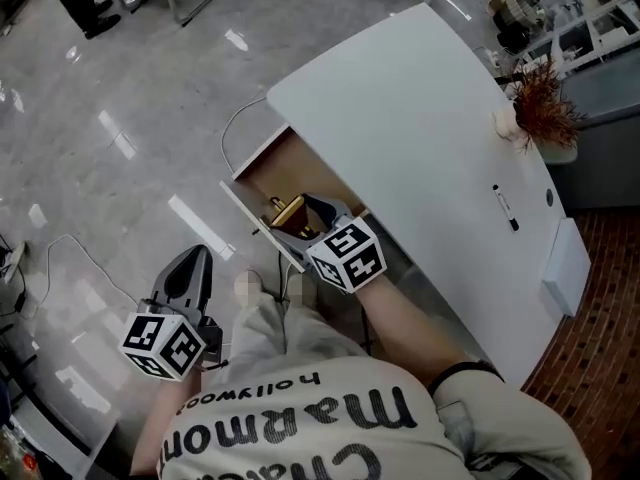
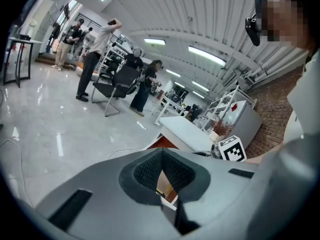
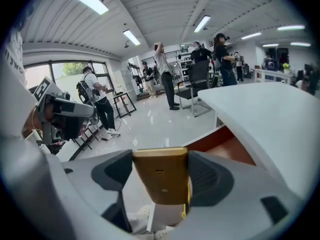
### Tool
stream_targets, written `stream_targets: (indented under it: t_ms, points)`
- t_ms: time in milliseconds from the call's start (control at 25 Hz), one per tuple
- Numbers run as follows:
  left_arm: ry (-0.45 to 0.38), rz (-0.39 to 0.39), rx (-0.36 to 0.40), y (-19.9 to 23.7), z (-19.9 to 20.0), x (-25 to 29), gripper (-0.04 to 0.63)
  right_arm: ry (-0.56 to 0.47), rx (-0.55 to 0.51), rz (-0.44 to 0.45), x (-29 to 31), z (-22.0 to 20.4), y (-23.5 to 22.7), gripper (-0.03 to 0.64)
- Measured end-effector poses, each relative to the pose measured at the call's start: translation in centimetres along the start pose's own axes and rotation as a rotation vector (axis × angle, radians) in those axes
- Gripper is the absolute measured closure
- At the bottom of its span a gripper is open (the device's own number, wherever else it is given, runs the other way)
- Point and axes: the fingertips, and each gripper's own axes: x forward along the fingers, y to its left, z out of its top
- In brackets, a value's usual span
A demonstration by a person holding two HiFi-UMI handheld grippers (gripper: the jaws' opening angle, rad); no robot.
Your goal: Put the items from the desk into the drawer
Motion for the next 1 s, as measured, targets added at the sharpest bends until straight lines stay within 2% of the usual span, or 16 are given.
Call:
stream_targets:
  t_ms: [400, 1000]
  points:
    - [0.026, 0.075, -0.033, 3.6, -1.9, 0.0, 0.594, 0.126, 0.013, -0.038, 4.3, -4.8, -3.2, 0.258]
    - [0.093, 0.086, -0.064, 6.4, -4.9, 3.5, 0.594, 0.281, 0.022, -0.080, 9.0, -9.2, -7.1, 0.259]
